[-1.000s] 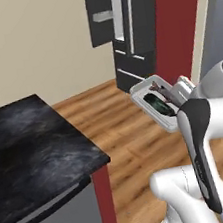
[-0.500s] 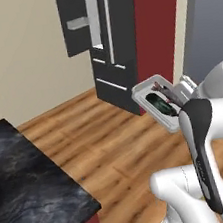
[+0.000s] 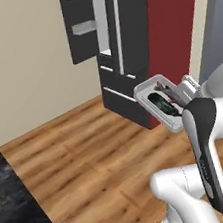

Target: Place the tupperware on the top shelf of the fridge. Make space for the tupperware among the existing items by rearranging them on the shelves if needed. Close the fridge door when finished.

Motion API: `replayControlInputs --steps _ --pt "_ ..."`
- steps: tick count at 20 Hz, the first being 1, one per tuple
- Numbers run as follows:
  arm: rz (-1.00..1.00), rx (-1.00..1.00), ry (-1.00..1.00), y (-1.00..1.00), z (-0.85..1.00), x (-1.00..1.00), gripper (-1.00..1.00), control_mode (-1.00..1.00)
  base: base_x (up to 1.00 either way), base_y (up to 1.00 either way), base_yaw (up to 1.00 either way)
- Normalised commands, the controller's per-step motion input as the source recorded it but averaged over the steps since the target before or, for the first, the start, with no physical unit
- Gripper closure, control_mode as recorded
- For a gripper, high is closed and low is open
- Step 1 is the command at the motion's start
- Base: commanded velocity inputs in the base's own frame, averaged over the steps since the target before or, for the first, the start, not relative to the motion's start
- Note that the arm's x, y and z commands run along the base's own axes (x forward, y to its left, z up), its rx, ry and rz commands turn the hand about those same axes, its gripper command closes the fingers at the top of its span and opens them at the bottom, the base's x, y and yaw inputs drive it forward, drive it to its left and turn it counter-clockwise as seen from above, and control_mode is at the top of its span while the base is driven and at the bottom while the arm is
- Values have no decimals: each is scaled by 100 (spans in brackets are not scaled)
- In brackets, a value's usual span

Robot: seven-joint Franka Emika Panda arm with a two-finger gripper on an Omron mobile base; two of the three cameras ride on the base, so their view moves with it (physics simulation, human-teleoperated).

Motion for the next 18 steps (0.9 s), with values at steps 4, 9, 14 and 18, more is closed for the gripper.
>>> replayControlInputs --steps 4,9,14,18 --pt "0 0 0 0 0 0 100 100 100 21 18" --pt "0 0 0 0 0 0 100 100 100 13 4" --pt "0 0 0 0 0 0 100 100 100 12 -13" --pt "0 0 0 0 0 0 100 100 100 10 -28"
